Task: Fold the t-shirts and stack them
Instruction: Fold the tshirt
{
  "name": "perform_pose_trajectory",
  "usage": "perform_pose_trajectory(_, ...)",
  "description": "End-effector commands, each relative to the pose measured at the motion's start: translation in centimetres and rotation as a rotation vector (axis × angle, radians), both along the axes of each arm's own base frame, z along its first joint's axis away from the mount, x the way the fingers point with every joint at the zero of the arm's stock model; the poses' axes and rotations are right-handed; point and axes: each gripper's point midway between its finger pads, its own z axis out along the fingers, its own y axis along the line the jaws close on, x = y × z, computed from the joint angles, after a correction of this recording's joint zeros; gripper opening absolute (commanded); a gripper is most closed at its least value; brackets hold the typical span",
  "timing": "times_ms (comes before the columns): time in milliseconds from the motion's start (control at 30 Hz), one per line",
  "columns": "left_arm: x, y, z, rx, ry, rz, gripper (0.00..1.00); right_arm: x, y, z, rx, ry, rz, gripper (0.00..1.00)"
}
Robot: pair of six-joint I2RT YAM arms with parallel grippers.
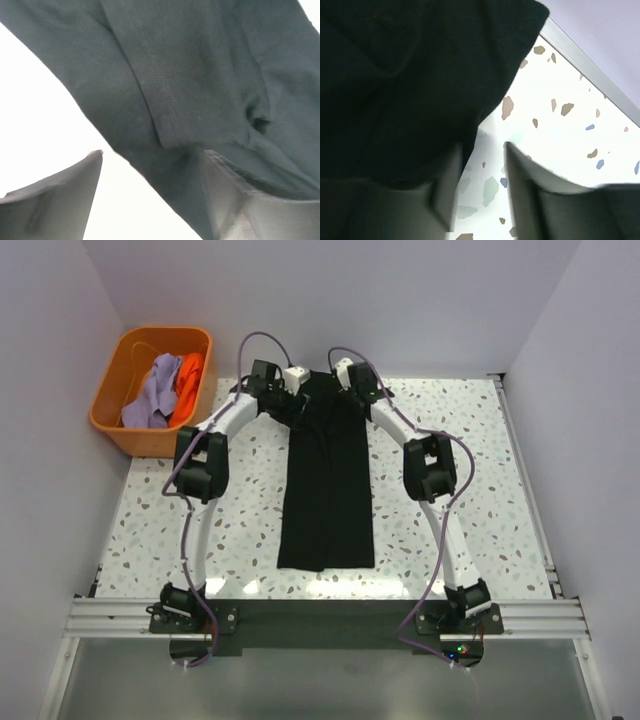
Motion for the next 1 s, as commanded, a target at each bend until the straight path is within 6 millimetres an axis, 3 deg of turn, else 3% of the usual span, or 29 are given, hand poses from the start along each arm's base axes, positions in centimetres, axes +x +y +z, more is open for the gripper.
perform_pose_trajectory(0,2.0,1.8,13.3,-0.079,-0.263,0.045,0.92,1.2,0.6,13.3,0.128,-0.241,-0.007,0.52)
perform_pose_trajectory(33,1.5,2.2,14.1,-0.085,-0.275,0.041,1.0,0.6,0.6,14.8,0.149,-0.254,0.004,0.69)
perform_pose_trajectory(67,1.1,2.4,15.4,-0.097,-0.3,0.035,1.0,0.0,1.2,16.5,0.186,-0.271,0.033,0.75)
perform_pose_trajectory(100,0.2,3.0,18.8,-0.115,-0.357,0.034,1.0,-1.2,1.2,20.2,0.209,-0.319,0.057,0.81)
perform_pose_trajectory(167,-1.0,3.8,20.2,-0.11,-0.381,0.056,1.0,-2.8,2.1,22.6,0.196,-0.347,0.148,0.87)
perform_pose_trajectory(200,-2.1,4.4,23.3,-0.112,-0.444,0.075,1.0,-4.4,1.8,26.7,0.205,-0.415,0.166,0.89)
perform_pose_trajectory(233,-2.6,4.9,22.8,-0.104,-0.456,0.1,1.0,-5.4,2.4,25.9,0.185,-0.401,0.193,0.91)
perform_pose_trajectory(267,-3.1,5.5,23.7,-0.092,-0.492,0.116,1.0,-6.5,2.4,26.8,0.135,-0.413,0.232,0.93)
perform_pose_trajectory(300,-4.3,6.1,26.1,-0.071,-0.566,0.112,1.0,-8.7,2.5,26.9,0.112,-0.368,0.294,0.96)
perform_pose_trajectory(333,-5.5,6.4,24.8,-0.035,-0.553,0.075,1.0,-10.3,3.2,27.0,0.091,-0.337,0.356,0.97)
perform_pose_trajectory(367,-6.9,6.1,24.7,0.004,-0.578,-0.023,1.0,-11.7,3.3,26.6,0.058,-0.3,0.416,0.98)
perform_pose_trajectory(400,-8.7,6.0,25.3,0.023,-0.592,-0.089,1.0,-14.1,3.6,23.9,0.057,-0.184,0.478,0.99)
perform_pose_trajectory(433,-11.0,6.1,22.5,0.047,-0.502,-0.155,1.0,-16.4,3.6,25.2,0.077,-0.174,0.519,0.99)
perform_pose_trajectory(467,-12.5,6.0,21.6,0.083,-0.506,-0.235,1.0,-18.1,3.5,24.4,0.092,-0.127,0.548,0.99)
perform_pose_trajectory(500,-15.0,5.6,22.3,0.061,-0.524,-0.316,1.0,-20.8,2.9,21.4,0.095,-0.006,0.569,0.99)
perform_pose_trajectory(533,-18.1,5.7,18.6,0.063,-0.424,-0.382,1.0,-23.5,3.4,21.9,0.138,0.022,0.641,0.99)
perform_pose_trajectory(567,-20.6,5.4,19.2,0.062,-0.485,-0.481,1.0,-25.5,3.2,21.1,0.133,0.058,0.675,0.99)
perform_pose_trajectory(600,-22.4,5.4,18.1,0.059,-0.483,-0.533,1.0,-27.2,3.1,20.0,0.136,0.098,0.699,0.98)
perform_pose_trajectory(633,-25.4,5.7,14.5,0.075,-0.435,-0.623,1.0,-30.9,2.9,18.1,0.14,0.167,0.75,0.98)
perform_pose_trajectory(667,-27.5,5.2,13.6,0.059,-0.436,-0.681,1.0,-32.6,2.6,16.9,0.131,0.196,0.778,0.98)
perform_pose_trajectory(700,-29.4,5.2,13.7,0.072,-0.478,-0.717,1.0,-35.7,2.6,13.2,0.12,0.289,0.813,0.97)
perform_pose_trajectory(733,-31.7,5.3,10.7,0.081,-0.447,-0.771,1.0,-37.5,2.4,12.4,0.12,0.307,0.836,0.97)
perform_pose_trajectory(767,-33.5,4.6,9.8,0.071,-0.454,-0.831,0.99,-39.5,2.5,12.3,0.125,0.296,0.891,0.95)
perform_pose_trajectory(800,-34.9,4.4,9.7,0.077,-0.5,-0.87,0.98,-42.2,2.6,9.4,0.106,0.353,0.937,0.93)
perform_pose_trajectory(833,-36.9,4.5,7.2,0.083,-0.47,-0.918,0.97,-43.3,2.6,8.5,0.097,0.36,0.959,0.93)
perform_pose_trajectory(867,-38.1,3.8,6.7,0.104,-0.497,-0.97,0.95,-44.3,2.5,7.9,0.079,0.354,0.98,0.91)
perform_pose_trajectory(900,-38.8,3.7,5.7,0.117,-0.497,-0.991,0.93,-46.1,2.7,5.9,0.054,0.387,1.025,0.89)
perform_pose_trajectory(967,-39.7,3.4,3.3,0.156,-0.487,-1.025,0.89,-47.2,3.1,4.7,0.048,0.405,1.046,0.84)
